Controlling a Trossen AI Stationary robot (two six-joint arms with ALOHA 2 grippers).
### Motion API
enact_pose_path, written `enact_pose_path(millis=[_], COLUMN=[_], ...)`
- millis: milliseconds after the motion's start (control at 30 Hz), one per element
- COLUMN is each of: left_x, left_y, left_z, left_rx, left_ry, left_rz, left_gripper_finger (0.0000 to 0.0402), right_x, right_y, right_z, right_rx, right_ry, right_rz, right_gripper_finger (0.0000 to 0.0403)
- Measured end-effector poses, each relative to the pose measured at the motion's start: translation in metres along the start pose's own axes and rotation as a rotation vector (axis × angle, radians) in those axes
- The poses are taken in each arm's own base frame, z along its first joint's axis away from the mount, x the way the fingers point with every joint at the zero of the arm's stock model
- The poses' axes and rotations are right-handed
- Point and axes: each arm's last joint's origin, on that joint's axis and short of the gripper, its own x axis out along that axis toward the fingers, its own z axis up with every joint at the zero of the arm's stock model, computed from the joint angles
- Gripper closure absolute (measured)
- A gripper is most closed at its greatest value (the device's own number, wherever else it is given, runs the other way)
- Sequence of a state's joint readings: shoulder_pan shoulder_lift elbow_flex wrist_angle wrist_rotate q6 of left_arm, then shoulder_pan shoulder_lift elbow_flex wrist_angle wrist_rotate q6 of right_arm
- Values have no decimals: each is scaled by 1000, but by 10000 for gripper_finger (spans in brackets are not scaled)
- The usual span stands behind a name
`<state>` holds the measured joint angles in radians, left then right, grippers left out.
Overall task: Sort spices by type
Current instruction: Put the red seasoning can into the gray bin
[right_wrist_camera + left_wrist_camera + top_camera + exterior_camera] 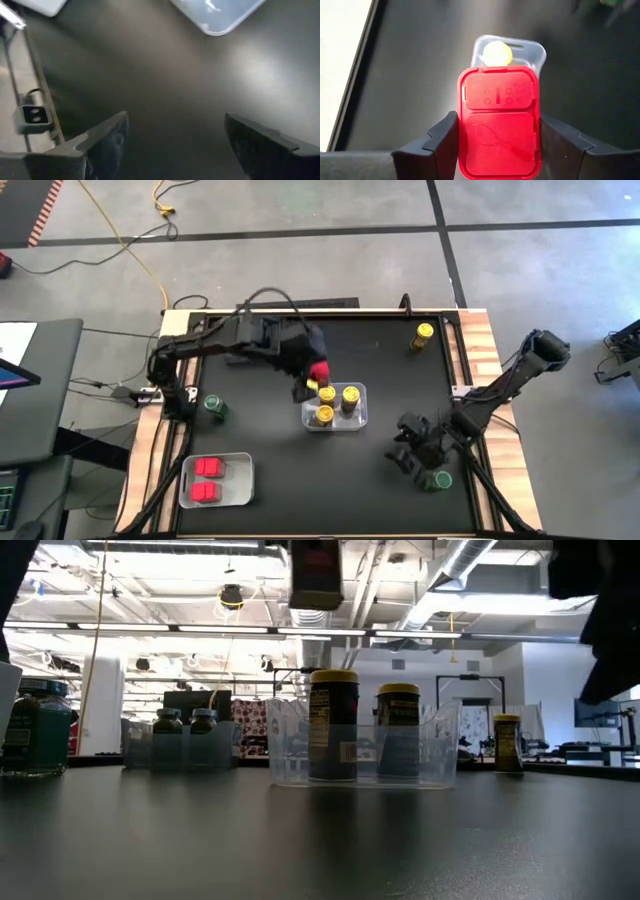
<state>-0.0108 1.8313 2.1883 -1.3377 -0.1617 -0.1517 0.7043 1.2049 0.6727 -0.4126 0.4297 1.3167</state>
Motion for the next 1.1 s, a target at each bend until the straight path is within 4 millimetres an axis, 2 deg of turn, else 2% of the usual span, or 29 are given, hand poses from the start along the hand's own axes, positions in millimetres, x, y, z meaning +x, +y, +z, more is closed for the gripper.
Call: enact_pose_path(millis=[267,500,667,800,1100], left_x=[-23,-54,-66,-69,-58], left_y=[-50,-85,-106,-115,-120], left_z=[-21,-53,-93,-132,-210], left_rx=[94,146,135,87,-60], left_ry=[23,24,6,-49,-15], left_rz=[9,52,0,-75,-150], left_gripper_finger=[184,184,184,184,184], right_x=[-3,0,1,1,1], right_y=[2,0,0,2,5], right_z=[-6,-1,3,4,4], right_rx=[-5,-101,4,21,59], right_ry=[6,-8,-17,-21,-28], right_rz=[16,2,-1,15,46], right_gripper_finger=[46,46,46,46,46])
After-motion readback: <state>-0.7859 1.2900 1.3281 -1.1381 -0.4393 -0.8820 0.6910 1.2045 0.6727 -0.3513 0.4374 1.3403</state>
